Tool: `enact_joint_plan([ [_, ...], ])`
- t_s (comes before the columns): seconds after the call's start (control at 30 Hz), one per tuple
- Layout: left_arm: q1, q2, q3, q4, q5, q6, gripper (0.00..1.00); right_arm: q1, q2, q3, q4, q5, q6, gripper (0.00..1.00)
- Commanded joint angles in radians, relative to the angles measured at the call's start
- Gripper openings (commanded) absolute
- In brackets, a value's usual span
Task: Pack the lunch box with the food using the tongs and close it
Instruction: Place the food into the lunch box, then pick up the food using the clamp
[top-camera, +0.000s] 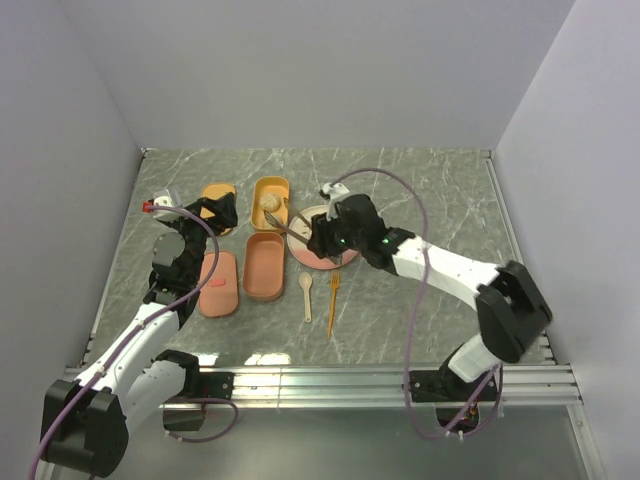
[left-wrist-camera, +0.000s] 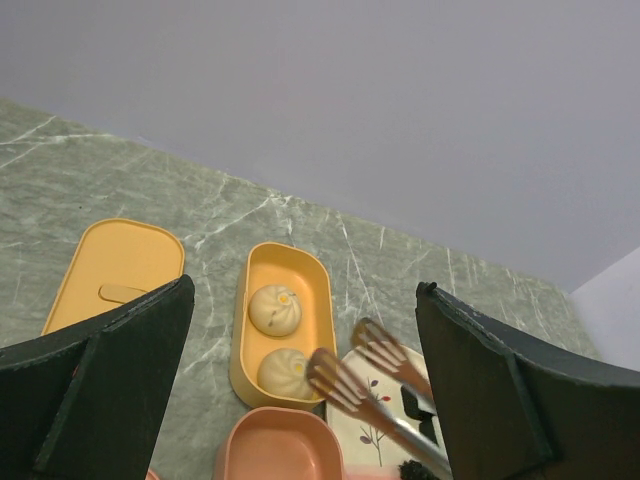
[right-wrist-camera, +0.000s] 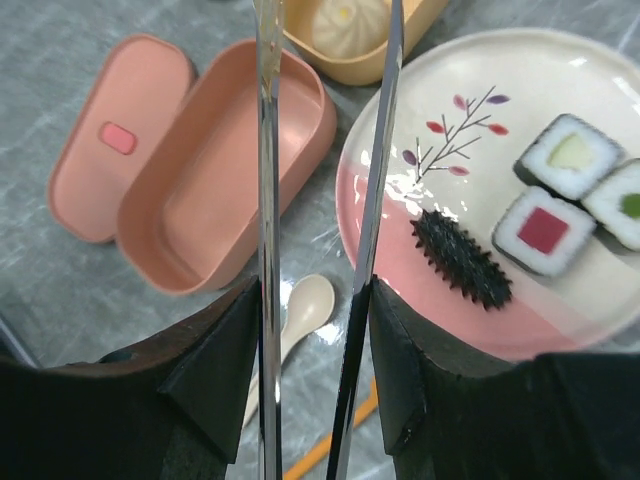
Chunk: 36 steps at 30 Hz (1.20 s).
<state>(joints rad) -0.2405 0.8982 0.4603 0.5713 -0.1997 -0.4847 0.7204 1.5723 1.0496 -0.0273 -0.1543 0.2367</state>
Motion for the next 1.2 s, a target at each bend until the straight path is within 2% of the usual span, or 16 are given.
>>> enact_joint_plan([
  [0.0,0.004,-0.008,-0.003,0.039,0.005,-0.003,0.99,0.013,-0.179,-0.063,0.130,0.045,-0.013,0.53],
  [0.27,0.006,-0.013,-0.003,0.036,0.014,-0.008,0.99,0.013,-0.302,-0.224,0.072,0.176,0.045,0.53],
  [0.6,0.004,-0.031,-0.011,0.041,0.022,-0.009,0.99,0.013,-0.512,-0.479,0.012,0.242,0.171,0.53],
  [0.97,0.006,-0.036,-0.014,0.045,0.040,-0.017,0.99,0.014,-0.708,-0.568,-0.114,0.253,0.251,0.53],
  [1.17,0.006,-0.038,-0.012,0.042,0.043,-0.017,0.99,0.019,-0.752,-0.605,-0.155,0.217,0.294,0.53],
])
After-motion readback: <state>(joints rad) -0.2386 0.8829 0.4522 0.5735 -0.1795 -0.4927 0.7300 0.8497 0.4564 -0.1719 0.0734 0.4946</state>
